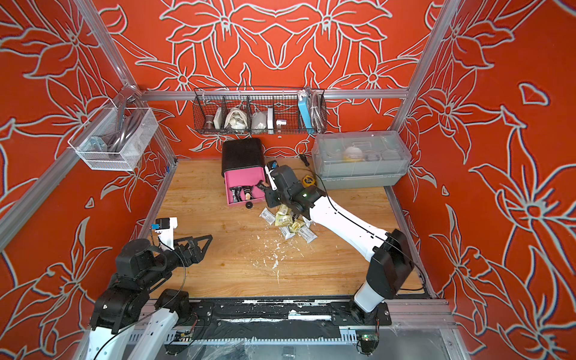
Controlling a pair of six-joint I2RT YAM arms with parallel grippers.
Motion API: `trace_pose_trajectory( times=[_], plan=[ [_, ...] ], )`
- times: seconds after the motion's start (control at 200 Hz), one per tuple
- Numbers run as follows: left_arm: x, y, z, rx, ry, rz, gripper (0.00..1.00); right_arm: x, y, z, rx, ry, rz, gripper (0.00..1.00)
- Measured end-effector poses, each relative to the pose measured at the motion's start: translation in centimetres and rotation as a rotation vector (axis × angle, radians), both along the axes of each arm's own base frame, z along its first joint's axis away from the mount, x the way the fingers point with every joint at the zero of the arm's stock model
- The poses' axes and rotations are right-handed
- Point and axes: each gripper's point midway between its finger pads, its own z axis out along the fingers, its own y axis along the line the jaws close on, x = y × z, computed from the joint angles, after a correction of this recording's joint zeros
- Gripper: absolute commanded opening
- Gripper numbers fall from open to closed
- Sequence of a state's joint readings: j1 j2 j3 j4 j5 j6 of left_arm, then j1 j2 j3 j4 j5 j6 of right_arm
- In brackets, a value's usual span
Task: Place the cookies into the drawer by color
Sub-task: Place the cookie in the drawer.
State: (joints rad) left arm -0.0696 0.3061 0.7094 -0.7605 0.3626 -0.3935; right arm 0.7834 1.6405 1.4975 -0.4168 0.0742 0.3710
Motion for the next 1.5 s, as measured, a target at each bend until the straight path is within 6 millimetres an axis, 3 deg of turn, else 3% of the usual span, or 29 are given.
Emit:
trace_pose_trajectory(
  times=[0.075, 0.19, 0.4, 0.626, 0.816, 1.046, 1.316, 1.416, 1.501],
  plan=[
    [0.0, 0.0, 0.0, 0.000, 0.002, 0.003, 0.99, 2.1, 0.1, 0.0, -0.001, -0.005, -0.088, 0.00],
    [0.1, 0.1, -0.1, 0.001, 0.004, 0.005, 0.99, 4.5, 0.5, -2.0, -0.033, 0.020, -0.195, 0.00],
    [0.1, 0.1, -0.1, 0.001, 0.005, 0.006, 0.99, 6.6, 1.3, -5.9, -0.094, 0.070, -0.280, 0.00],
    [0.1, 0.1, -0.1, 0.001, 0.005, 0.006, 0.99, 7.1, 3.0, -6.6, -0.091, 0.084, -0.301, 0.00],
    [0.1, 0.1, -0.1, 0.000, 0.006, 0.007, 0.99, 6.8, 4.2, -7.0, -0.079, 0.097, -0.298, 0.08],
    [0.1, 0.1, -0.1, 0.000, 0.006, 0.008, 0.99, 6.2, 5.0, -8.0, -0.071, 0.138, -0.278, 0.31],
    [0.2, 0.2, -0.1, 0.000, 0.006, 0.012, 0.99, 4.0, 6.8, -7.0, 0.004, 0.219, -0.150, 0.37],
    [0.2, 0.2, -0.1, 0.000, 0.007, 0.012, 0.99, 2.4, 6.0, -4.7, 0.035, 0.201, -0.092, 0.39],
    [0.2, 0.2, -0.1, 0.000, 0.007, 0.012, 0.99, 1.3, 4.6, -1.3, 0.090, 0.163, -0.032, 0.39]
  ],
)
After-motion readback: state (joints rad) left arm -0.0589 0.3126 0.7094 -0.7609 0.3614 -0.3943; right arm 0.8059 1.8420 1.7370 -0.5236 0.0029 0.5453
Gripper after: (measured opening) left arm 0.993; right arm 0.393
